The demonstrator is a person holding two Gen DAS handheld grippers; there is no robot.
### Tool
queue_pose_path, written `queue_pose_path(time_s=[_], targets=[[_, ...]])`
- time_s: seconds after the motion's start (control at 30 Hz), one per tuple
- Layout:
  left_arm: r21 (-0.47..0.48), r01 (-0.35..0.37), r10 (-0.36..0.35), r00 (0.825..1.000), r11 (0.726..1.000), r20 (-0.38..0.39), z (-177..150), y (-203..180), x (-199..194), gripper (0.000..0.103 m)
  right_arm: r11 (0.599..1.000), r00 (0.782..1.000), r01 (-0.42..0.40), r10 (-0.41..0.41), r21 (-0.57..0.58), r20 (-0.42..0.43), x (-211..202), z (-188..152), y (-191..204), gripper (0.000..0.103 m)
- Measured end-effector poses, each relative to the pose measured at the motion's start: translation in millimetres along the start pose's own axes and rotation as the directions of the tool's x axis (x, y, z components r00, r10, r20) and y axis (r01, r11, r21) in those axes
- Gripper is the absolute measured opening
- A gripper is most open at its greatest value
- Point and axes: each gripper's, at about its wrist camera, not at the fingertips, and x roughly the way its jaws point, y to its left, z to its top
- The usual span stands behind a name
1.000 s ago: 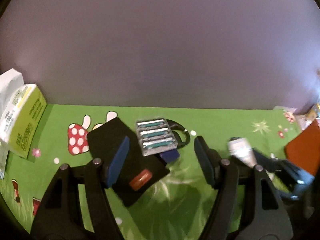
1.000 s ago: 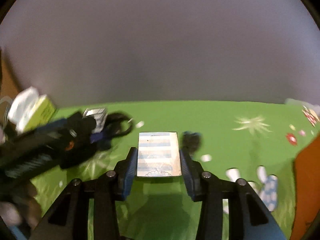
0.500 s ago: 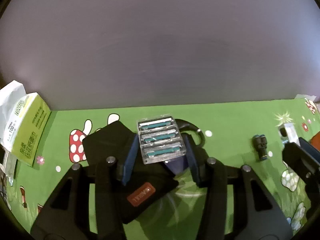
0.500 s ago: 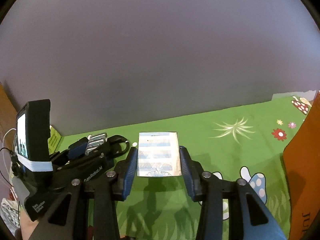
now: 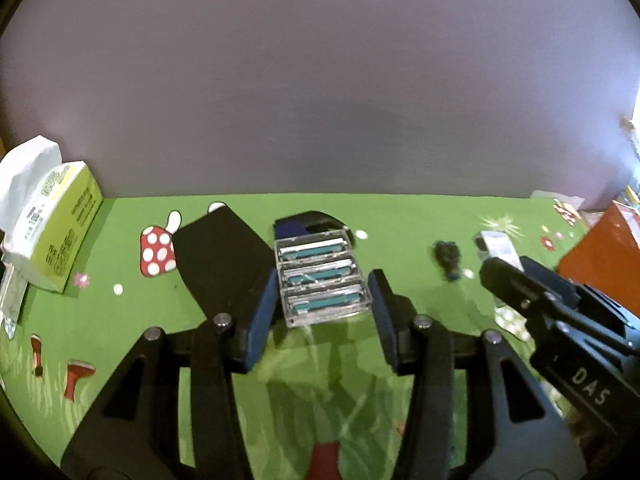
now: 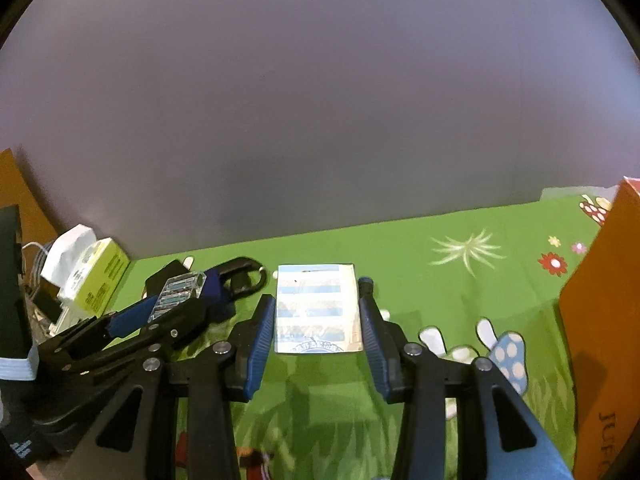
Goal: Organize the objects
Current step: 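Grasp the clear razor-cartridge pack with the left gripper, then carry the razor pack and white card over the orange storage box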
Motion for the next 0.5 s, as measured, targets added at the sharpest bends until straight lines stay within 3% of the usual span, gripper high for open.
queue_pose_path(time_s=[0.3, 0.5], targets=[[-0.011, 0.107, -0.106, 0.994, 0.994, 0.026, -19.0, -32.6, -32.5, 0.050, 1.000, 1.000, -0.011, 0.011, 0.007, 0.001, -58.7, -29.0, -10.4, 0.043], [0.025, 0.191, -0.192, 0.979, 0.981, 0.073, -24.7, -67.7, -77.2, 0.050, 1.000, 0.999, 0.004, -0.004, -0.005, 0.048, -101.6, -37.6, -13.2, 0.043]])
